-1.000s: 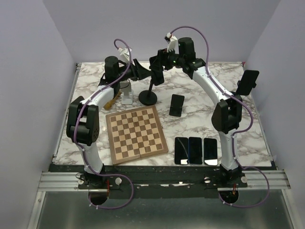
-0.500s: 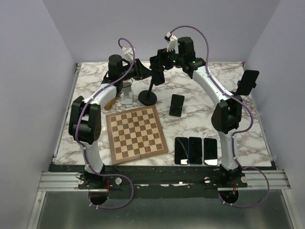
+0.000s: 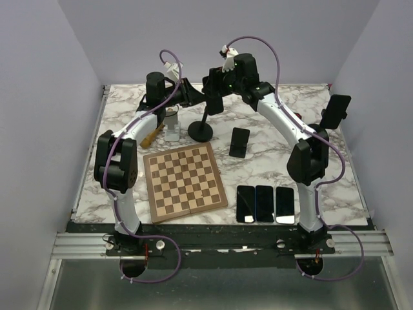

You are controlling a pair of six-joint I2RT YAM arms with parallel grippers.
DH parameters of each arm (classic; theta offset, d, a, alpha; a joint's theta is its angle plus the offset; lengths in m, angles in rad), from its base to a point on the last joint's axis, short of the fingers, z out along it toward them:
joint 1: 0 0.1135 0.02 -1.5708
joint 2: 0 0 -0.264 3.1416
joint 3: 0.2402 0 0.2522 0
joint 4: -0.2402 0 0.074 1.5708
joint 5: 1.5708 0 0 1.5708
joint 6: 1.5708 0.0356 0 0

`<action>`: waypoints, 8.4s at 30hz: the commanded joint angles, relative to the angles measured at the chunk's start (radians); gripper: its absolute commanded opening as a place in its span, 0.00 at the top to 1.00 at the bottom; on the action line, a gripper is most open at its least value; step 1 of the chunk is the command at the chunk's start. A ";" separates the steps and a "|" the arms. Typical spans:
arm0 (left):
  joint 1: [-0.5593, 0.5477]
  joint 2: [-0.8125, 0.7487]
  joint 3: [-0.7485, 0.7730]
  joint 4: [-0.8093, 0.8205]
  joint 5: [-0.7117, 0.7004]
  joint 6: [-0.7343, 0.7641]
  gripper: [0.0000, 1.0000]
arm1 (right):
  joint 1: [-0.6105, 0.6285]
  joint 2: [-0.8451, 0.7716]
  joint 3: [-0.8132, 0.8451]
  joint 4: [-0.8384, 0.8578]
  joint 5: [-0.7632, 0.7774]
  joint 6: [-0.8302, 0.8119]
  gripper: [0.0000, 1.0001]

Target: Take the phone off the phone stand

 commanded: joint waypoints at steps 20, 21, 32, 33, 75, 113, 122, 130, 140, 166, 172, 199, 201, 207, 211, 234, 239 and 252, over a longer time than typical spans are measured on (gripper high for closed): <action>0.073 0.058 -0.042 -0.030 0.084 -0.002 1.00 | -0.100 0.034 0.093 0.035 -0.572 0.040 0.99; 0.075 0.060 -0.043 -0.021 0.092 -0.002 1.00 | -0.103 0.035 0.101 0.034 -0.580 0.044 0.99; 0.073 0.062 -0.031 0.012 0.102 -0.038 1.00 | -0.090 0.014 0.052 0.132 -0.578 0.179 0.99; 0.072 0.058 -0.036 0.015 0.096 -0.039 1.00 | -0.084 0.014 0.064 0.087 -0.523 0.151 0.99; 0.024 -0.467 -0.237 -0.326 -0.100 0.018 0.45 | 0.029 -0.226 -0.191 -0.101 0.211 0.176 0.07; 0.077 -0.687 -0.361 -0.379 -0.154 0.199 0.46 | -0.112 0.005 0.086 -0.227 -0.239 0.121 0.13; 0.076 -0.715 -0.361 -0.403 -0.201 0.218 0.46 | 0.046 -0.177 -0.017 -0.272 0.367 0.389 0.00; 0.077 -0.739 -0.362 -0.425 -0.238 0.225 0.46 | 0.207 0.004 0.281 -0.577 0.908 0.570 0.00; 0.077 -0.754 -0.368 -0.430 -0.252 0.232 0.46 | 0.266 0.058 0.245 -0.424 1.052 0.433 0.00; 0.077 -0.742 -0.367 -0.420 -0.231 0.217 0.46 | 0.303 0.203 0.392 -0.410 1.158 0.349 0.00; 0.077 -0.737 -0.367 -0.423 -0.230 0.216 0.46 | 0.306 0.216 0.404 -0.422 1.179 0.354 0.04; 0.076 -0.719 -0.366 -0.426 -0.231 0.219 0.46 | 0.304 0.232 0.411 -0.324 1.114 0.244 0.33; 0.077 -0.717 -0.367 -0.426 -0.233 0.219 0.46 | 0.304 0.220 0.400 -0.298 1.089 0.208 0.35; 0.077 -0.702 -0.369 -0.424 -0.232 0.221 0.46 | 0.301 0.200 0.391 -0.252 0.945 0.059 0.66; 0.076 -0.673 -0.382 -0.391 -0.207 0.209 0.51 | 0.270 0.157 0.357 -0.232 0.765 0.012 0.99; 0.050 -0.226 -0.439 0.418 -0.009 -0.169 0.39 | 0.136 0.021 0.104 -0.169 0.197 -0.083 0.99; 0.022 -0.190 -0.381 0.377 -0.011 -0.112 0.37 | 0.110 0.009 0.083 -0.160 0.121 -0.072 0.99; -0.019 -0.090 -0.222 0.238 -0.032 -0.036 0.51 | 0.097 0.028 0.103 -0.164 0.032 -0.059 0.99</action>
